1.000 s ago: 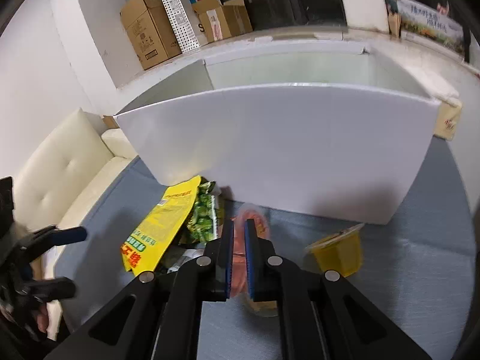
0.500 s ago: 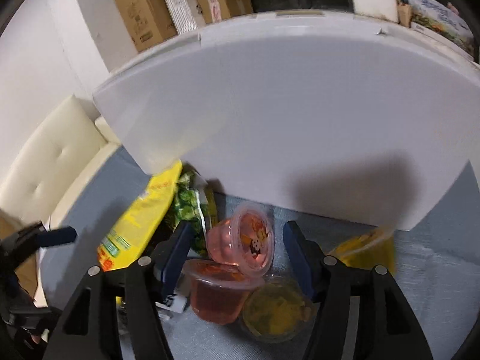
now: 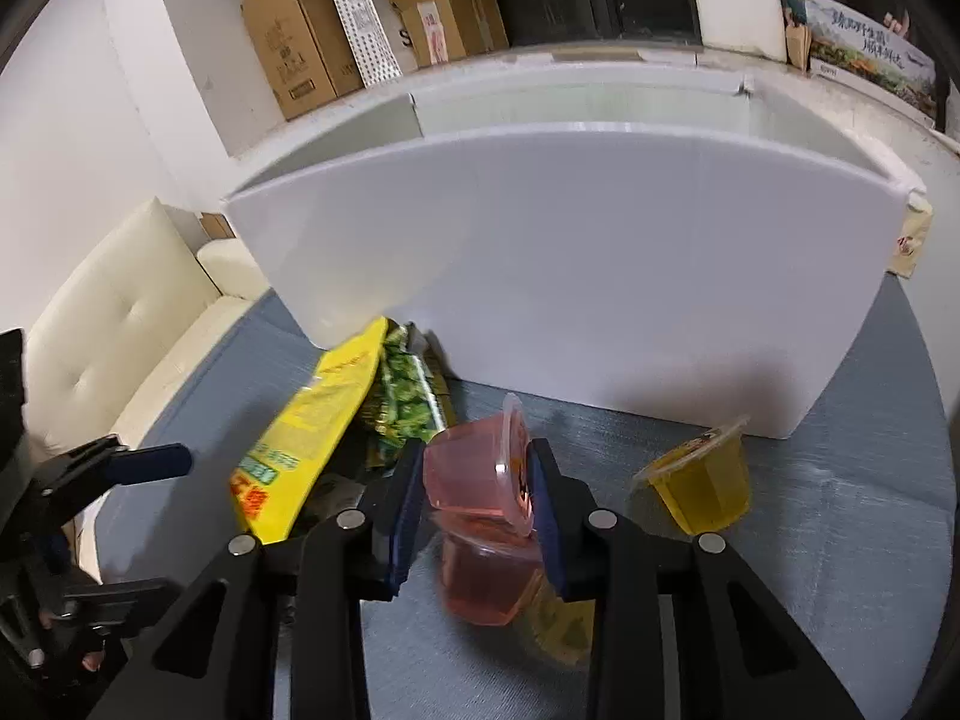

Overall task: Organize snacks
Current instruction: 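Carry the pink jelly cup into the white box and open the right tool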

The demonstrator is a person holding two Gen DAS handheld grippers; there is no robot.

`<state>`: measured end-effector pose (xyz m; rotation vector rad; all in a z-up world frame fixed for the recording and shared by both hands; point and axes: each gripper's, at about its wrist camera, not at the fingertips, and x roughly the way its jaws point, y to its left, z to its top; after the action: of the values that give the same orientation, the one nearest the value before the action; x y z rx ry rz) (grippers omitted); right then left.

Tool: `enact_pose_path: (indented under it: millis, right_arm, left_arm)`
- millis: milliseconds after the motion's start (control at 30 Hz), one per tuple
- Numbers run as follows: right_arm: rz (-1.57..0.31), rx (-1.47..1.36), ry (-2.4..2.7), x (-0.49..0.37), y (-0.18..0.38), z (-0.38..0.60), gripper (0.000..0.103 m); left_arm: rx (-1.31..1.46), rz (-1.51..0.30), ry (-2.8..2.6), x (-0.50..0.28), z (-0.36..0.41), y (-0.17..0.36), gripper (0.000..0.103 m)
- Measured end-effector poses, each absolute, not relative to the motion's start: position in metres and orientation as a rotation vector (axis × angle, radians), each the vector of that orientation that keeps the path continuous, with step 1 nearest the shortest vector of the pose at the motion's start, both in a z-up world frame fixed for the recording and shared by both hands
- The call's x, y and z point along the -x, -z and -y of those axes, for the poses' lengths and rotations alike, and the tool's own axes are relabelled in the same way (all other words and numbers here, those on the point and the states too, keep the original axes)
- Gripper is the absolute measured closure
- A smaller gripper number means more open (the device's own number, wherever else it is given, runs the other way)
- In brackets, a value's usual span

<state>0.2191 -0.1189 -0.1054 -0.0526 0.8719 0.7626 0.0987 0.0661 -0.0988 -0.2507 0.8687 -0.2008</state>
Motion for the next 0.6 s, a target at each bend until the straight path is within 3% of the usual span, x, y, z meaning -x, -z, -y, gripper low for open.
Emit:
enact_pose_path:
  millis: [333, 600]
  right_arm:
    - [-0.667, -0.014, -0.768, -0.191, 0.019, 0.142, 0.068]
    - [-0.683, -0.049, -0.685, -0.279, -0.024, 0.125, 0.068]
  left_arm:
    - [0.254, -0.870, 0.194, -0.115, -0.063, 0.096, 0.000]
    - [0.257, -0.868, 0.203, -0.112, -0.061, 0.096, 0.000]
